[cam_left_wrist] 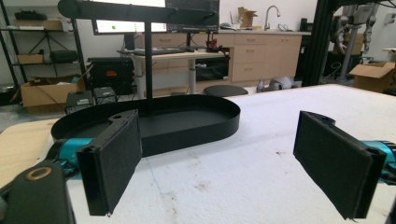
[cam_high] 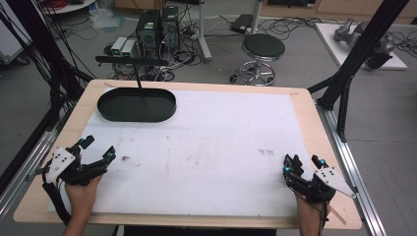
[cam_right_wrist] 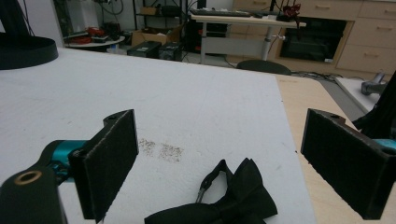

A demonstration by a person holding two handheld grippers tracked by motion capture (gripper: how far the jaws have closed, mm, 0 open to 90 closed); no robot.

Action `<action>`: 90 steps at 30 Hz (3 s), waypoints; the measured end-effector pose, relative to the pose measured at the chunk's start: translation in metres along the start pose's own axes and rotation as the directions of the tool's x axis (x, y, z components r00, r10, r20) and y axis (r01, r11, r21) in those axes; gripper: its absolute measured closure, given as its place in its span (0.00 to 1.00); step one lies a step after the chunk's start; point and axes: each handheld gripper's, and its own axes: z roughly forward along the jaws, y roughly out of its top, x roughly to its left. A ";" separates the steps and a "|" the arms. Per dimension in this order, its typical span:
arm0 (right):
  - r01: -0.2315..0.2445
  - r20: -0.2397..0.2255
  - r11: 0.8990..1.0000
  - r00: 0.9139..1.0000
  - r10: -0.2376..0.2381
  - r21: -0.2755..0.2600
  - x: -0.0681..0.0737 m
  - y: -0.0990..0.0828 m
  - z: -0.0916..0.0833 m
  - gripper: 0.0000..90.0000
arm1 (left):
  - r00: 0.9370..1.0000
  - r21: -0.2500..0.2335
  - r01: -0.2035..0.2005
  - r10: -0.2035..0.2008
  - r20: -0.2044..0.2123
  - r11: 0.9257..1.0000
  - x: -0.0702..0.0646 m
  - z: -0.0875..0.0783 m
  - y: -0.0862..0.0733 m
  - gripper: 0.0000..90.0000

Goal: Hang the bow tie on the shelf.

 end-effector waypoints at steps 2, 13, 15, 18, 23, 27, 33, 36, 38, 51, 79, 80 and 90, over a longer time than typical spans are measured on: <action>-0.002 0.000 1.000 1.000 0.002 0.003 0.001 0.000 0.000 0.11 | 1.000 0.002 -0.002 0.002 0.001 1.000 0.000 0.000 0.000 0.17; 0.002 0.002 0.999 1.000 -0.003 0.037 0.002 0.000 0.002 0.16 | 1.000 0.005 -0.003 0.003 0.001 1.000 0.000 0.000 -0.001 0.18; 0.003 0.004 0.999 1.000 -0.003 0.047 0.002 0.000 0.003 0.16 | 1.000 0.004 -0.001 0.001 0.002 1.000 0.000 0.000 -0.001 0.18; -0.001 0.009 0.998 1.000 0.001 0.061 0.001 -0.001 0.006 0.16 | 1.000 0.005 0.000 0.000 0.003 1.000 -0.001 0.000 -0.001 0.18; -0.023 0.012 0.996 1.000 0.022 0.087 0.000 -0.002 0.009 0.17 | 1.000 0.006 -0.001 0.001 0.004 1.000 -0.001 0.000 -0.001 0.18; -0.039 0.023 0.992 0.999 0.036 0.117 -0.003 -0.004 0.012 0.19 | 1.000 0.006 -0.002 0.002 0.007 1.000 -0.001 0.000 -0.001 0.18; -0.065 0.047 0.982 0.997 0.058 0.178 -0.004 -0.006 0.017 0.27 | 1.000 0.006 -0.003 0.003 0.009 1.000 -0.002 0.000 -0.002 0.18; -0.066 0.056 0.979 0.997 0.056 0.193 -0.005 -0.006 0.020 0.28 | 1.000 0.008 -0.004 0.003 0.011 1.000 -0.002 0.000 -0.002 0.18; -0.081 0.065 0.972 0.996 0.068 0.218 -0.005 -0.006 0.024 0.31 | 1.000 0.007 -0.003 0.002 0.013 1.000 -0.002 0.001 -0.002 0.19; -0.137 0.128 0.944 0.986 0.103 0.299 -0.009 -0.005 0.038 0.46 | 1.000 0.012 -0.014 0.014 0.017 1.000 -0.004 0.000 -0.002 0.19; -0.089 0.147 0.921 0.989 0.036 0.378 -0.004 -0.006 0.045 0.87 | 1.000 0.011 -0.019 0.019 0.018 1.000 -0.005 0.000 -0.002 0.19; -0.087 0.148 0.923 0.988 0.033 0.375 -0.004 -0.006 0.045 0.88 | 1.000 0.011 -0.019 0.019 0.018 1.000 -0.005 0.000 -0.002 0.19; -0.077 0.147 0.956 0.988 0.036 0.284 -0.002 0.000 0.035 0.89 | 1.000 0.011 -0.018 0.018 0.018 1.000 -0.005 0.000 -0.002 0.19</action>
